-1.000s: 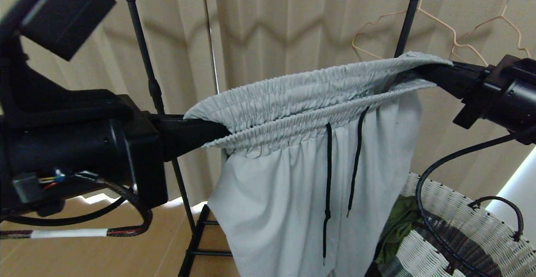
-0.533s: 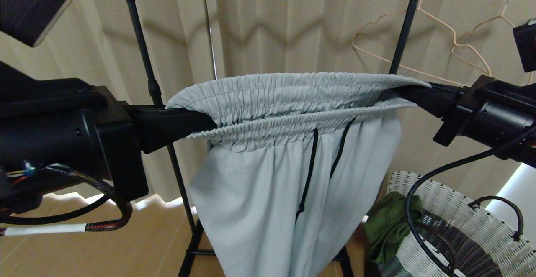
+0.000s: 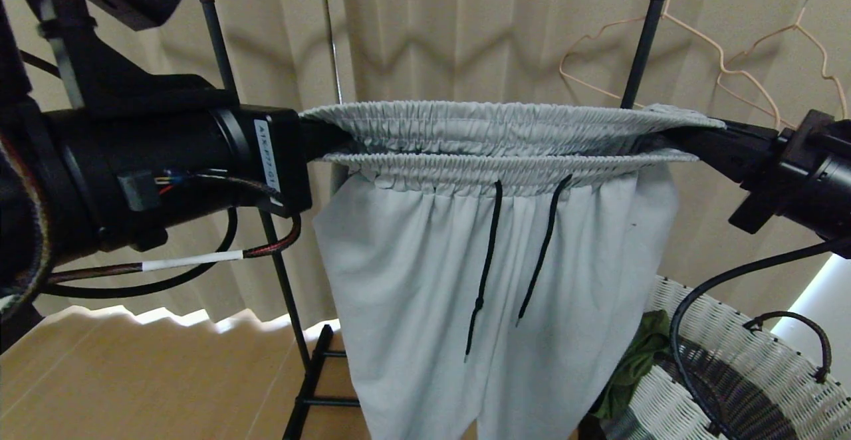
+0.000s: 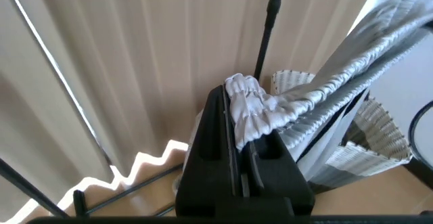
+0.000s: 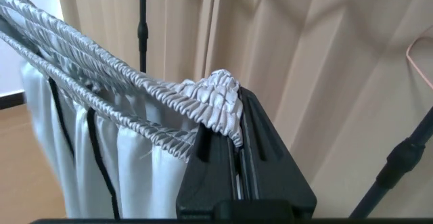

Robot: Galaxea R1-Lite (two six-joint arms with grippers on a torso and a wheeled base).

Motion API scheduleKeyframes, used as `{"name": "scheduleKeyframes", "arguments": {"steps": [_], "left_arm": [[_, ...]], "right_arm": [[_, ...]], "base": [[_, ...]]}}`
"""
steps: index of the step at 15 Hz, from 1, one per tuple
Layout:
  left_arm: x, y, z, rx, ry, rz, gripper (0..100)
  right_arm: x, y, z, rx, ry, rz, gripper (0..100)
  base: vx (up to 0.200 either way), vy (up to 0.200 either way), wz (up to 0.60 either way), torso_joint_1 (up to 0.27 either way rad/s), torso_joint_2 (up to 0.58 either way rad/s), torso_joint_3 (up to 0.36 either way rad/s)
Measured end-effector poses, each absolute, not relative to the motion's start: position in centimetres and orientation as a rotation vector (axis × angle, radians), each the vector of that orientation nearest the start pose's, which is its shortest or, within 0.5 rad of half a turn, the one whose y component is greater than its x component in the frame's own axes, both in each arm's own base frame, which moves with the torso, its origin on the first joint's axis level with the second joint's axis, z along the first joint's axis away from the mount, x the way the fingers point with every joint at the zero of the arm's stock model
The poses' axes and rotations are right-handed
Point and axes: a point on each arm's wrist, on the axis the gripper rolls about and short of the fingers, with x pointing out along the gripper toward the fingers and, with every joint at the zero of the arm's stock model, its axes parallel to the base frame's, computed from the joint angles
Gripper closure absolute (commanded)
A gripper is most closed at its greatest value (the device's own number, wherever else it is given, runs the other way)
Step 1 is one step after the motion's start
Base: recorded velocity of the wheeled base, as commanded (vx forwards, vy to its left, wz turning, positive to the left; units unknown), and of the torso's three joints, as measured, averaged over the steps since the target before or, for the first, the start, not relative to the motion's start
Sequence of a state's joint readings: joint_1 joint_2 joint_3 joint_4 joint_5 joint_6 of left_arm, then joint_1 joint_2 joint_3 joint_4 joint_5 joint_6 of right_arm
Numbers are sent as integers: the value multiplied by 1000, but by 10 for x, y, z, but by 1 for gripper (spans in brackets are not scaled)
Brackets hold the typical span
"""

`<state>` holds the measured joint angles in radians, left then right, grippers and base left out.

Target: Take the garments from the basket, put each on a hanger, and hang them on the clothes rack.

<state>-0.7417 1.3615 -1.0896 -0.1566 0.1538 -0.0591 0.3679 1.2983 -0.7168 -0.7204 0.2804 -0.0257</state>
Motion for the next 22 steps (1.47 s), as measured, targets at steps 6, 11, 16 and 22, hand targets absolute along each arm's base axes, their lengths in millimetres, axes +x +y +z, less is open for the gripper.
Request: {"name": "scheduleKeyframes", "arguments": {"steps": [6,11,16,22], "left_arm": [[173,-154,303,3,137,-586,100],[174,-154,298,27,149,-583,100],[174,-154,296,35,154,-579,100],[188,-140,280,122,109,-502,100]], "right_arm": [[189,79,271,-18,-152,645,100],[189,80,267,-19,-135,646,100],[186,78,262,-22,-90,644,0],[162,73,252,-24,-49,671,0]], "base": [[0,0,0,0,0,0],[0,0,0,0,0,0],[0,0,0,0,0,0],[0,0,0,0,0,0]]}}
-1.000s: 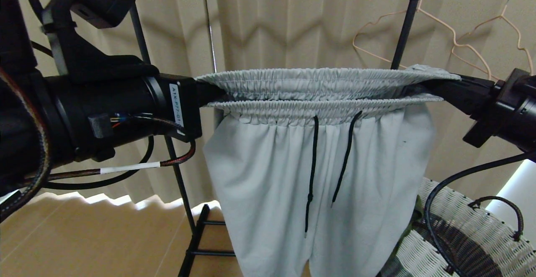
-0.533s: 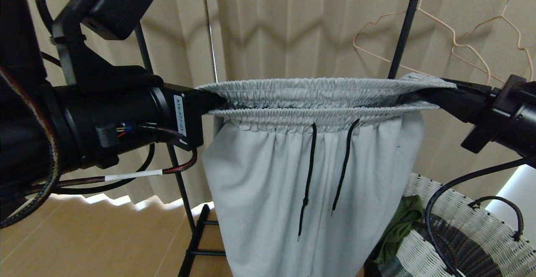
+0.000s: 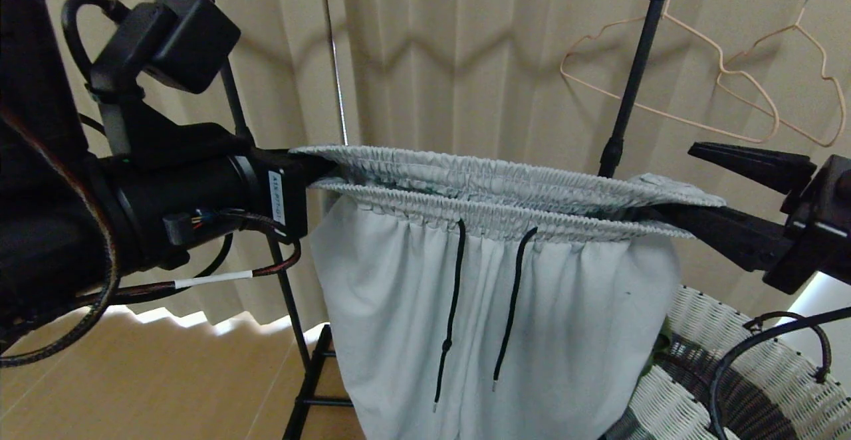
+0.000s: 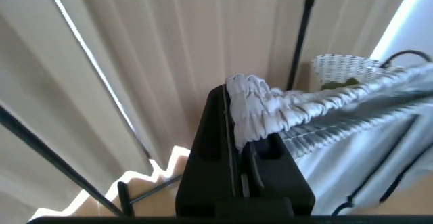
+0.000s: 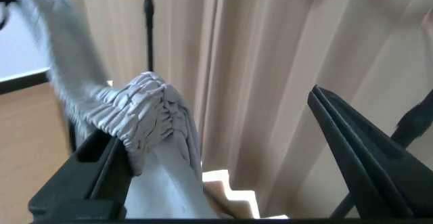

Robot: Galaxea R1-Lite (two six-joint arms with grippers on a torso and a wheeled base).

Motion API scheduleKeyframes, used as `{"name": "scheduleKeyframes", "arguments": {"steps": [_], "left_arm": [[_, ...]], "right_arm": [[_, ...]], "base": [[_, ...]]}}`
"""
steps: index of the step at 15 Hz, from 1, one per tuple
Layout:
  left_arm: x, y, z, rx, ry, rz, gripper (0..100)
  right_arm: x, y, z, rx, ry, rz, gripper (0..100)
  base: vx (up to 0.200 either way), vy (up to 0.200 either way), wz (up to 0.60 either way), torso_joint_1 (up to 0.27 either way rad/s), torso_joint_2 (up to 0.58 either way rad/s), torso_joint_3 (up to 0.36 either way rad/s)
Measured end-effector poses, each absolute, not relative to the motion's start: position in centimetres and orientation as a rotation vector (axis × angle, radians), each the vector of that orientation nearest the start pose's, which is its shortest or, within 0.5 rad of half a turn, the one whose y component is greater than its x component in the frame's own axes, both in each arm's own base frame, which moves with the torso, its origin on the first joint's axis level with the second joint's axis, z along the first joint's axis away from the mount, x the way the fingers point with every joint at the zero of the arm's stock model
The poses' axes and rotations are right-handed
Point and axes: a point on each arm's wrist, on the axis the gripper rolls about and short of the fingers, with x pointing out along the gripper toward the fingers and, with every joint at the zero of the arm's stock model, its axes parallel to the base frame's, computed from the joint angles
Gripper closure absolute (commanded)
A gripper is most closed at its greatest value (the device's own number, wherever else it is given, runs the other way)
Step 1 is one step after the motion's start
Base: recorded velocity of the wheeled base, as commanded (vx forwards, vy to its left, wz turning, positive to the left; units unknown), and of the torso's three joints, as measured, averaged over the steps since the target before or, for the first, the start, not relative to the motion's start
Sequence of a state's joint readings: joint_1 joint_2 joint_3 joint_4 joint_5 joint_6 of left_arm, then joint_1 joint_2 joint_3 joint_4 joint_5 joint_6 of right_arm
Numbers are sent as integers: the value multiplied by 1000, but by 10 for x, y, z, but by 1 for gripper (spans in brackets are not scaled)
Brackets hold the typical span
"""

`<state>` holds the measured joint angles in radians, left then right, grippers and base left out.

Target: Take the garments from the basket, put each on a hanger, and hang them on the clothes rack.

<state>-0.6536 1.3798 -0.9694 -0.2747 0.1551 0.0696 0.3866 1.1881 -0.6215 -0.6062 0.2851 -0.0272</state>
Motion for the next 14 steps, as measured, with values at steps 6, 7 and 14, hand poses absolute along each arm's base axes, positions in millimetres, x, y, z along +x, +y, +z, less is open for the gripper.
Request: {"name": "scheduleKeyframes", "arguments": {"steps": [6,7,14], "left_arm": [[193,-138,270,131,142,-485,100],[194,-138,269,132,146,-483,100],[196,-138,263,138,166,-471,100]], "right_arm": [[142,67,248,-24,-45,688,0],[139,66,246,-24,-42,689,0],[126,62,240,-25,-46,759,0]], "base": [[0,0,0,0,0,0],[0,0,0,0,0,0],[0,0,0,0,0,0]]}}
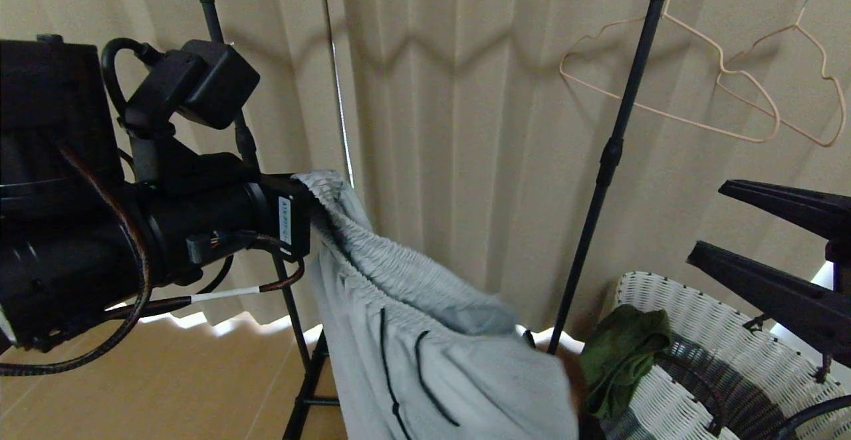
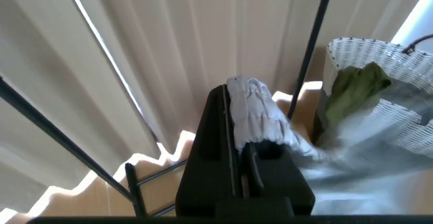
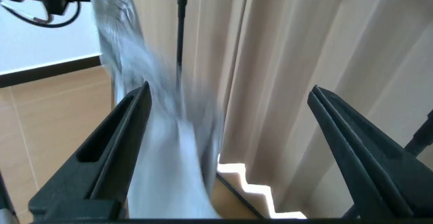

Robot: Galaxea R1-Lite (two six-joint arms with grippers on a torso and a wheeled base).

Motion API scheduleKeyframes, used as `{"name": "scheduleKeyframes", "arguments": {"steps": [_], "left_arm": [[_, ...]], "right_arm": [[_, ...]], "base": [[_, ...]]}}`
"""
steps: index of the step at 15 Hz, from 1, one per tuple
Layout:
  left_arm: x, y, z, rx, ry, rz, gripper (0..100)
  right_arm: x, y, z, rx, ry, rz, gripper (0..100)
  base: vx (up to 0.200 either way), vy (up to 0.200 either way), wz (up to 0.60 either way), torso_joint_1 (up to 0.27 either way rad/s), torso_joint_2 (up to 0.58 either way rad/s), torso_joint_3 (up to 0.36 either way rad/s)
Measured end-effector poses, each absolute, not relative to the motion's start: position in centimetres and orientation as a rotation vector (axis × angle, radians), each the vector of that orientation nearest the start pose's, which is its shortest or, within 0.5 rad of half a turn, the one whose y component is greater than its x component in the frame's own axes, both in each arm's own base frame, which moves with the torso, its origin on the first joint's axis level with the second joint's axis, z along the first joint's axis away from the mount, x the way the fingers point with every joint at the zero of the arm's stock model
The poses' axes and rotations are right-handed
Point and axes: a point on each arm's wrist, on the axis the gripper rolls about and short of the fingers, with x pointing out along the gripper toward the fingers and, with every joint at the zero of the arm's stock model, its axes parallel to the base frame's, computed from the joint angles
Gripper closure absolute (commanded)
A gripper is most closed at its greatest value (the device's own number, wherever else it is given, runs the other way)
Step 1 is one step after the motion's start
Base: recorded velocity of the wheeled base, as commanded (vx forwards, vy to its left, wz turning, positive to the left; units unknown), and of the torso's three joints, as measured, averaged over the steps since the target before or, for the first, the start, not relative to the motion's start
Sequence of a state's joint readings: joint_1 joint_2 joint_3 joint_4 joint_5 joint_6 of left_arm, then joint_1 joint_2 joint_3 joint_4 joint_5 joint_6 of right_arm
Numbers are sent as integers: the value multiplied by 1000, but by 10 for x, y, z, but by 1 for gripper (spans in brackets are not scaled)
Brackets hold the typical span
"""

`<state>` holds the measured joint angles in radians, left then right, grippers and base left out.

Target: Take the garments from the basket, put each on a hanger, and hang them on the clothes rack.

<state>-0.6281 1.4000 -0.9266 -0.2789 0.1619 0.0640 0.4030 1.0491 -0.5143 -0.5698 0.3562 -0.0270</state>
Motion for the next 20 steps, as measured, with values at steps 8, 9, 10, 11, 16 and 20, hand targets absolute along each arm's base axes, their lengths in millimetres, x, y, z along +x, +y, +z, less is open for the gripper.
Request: {"name": "scheduleKeyframes", "arguments": {"steps": [8,9,10,11,16,20], "left_arm": [[173,-91,238,142,223,-345,100],[163,-81,233,139,225,-321,100],[150,-68,229,133,219,-294,100],[137,-58,224,126,207,-267,100],[78,-21,194,95,148,-158,100],[54,-12,176,85,112,-131,100]], "right_arm": [[116,45,216,-138,-32,652,0],[114,40,210,-150,-21,620,0],[112,34,205,-186,-22,577,0],[109,28,202,-230,-28,524,0],[95,11,195,-295,-33,245,0],[77,8,181,-291,-31,175,0]], "base": [[0,0,0,0,0,0],[0,0,0,0,0,0],[0,0,0,0,0,0],[0,0,0,0,0,0],[0,0,0,0,0,0],[0,0,0,0,0,0]]}}
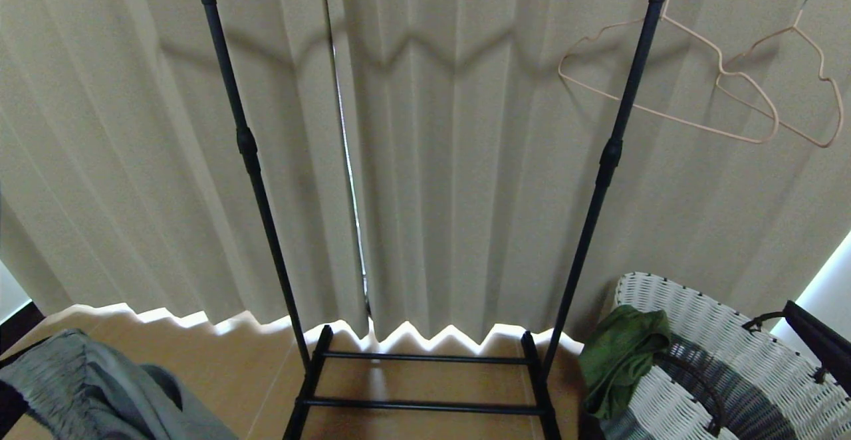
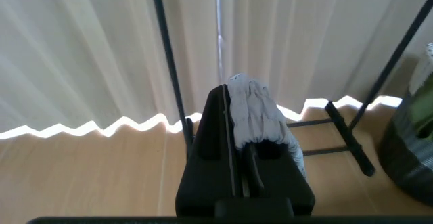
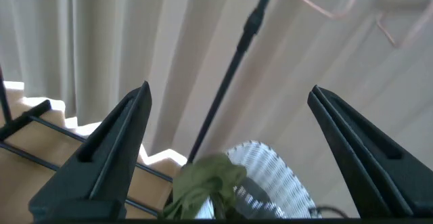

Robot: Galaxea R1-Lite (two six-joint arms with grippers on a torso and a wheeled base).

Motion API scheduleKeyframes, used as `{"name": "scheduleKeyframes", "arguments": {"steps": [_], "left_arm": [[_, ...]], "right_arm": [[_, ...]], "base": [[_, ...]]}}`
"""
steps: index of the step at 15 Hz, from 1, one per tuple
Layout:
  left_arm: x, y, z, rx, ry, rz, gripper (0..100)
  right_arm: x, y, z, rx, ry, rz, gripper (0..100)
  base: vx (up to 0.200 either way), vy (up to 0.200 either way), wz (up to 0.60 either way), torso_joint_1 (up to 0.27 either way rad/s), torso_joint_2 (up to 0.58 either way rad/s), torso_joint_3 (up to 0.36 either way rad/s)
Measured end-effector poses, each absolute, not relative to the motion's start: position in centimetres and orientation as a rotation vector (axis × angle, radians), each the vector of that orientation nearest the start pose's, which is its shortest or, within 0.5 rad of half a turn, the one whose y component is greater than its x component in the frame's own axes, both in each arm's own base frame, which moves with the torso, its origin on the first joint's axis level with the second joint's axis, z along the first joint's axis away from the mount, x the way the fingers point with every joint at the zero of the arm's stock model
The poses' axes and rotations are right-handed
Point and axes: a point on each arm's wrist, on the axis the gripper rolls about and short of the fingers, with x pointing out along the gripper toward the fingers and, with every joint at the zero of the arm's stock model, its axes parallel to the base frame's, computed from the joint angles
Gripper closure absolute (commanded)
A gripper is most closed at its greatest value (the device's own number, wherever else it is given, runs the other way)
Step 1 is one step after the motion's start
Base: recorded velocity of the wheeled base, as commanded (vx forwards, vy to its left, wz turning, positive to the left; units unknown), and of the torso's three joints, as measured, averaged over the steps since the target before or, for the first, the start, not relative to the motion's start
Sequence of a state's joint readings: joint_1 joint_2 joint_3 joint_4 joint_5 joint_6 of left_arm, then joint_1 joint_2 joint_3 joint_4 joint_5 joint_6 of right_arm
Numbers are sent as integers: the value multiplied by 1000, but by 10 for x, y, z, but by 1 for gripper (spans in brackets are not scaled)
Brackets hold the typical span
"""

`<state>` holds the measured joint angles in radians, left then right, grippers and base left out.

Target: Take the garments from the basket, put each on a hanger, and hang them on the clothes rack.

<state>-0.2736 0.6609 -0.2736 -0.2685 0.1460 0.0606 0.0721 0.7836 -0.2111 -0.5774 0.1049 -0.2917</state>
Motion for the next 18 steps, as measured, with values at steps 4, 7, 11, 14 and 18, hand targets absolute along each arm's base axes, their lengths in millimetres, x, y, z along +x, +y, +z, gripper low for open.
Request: {"name": "scheduleKeyframes", "arguments": {"steps": [4,7,11,14,18], "left_arm": [[46,-11,170,83,95,-174,100],[45,-11,168,81,90,-213,100],[41,-10,172,81,53,-219,100],[40,-10,172,81,48,-219,100],[40,-10,171,81,50,-219,100]], "right_arm": [[66,6,173,-272,-37,137,0],[63,5,160,-225,10,98,0],[63,4,159,-153,16,72,0],[64,4,164,-153,5,69,0],[69,4,173,-151,-7,68,0]], "base": [[0,0,0,0,0,0],[0,0,0,0,0,0],[0,0,0,0,0,0],[0,0,0,0,0,0],[0,0,0,21,-116,-96]]}}
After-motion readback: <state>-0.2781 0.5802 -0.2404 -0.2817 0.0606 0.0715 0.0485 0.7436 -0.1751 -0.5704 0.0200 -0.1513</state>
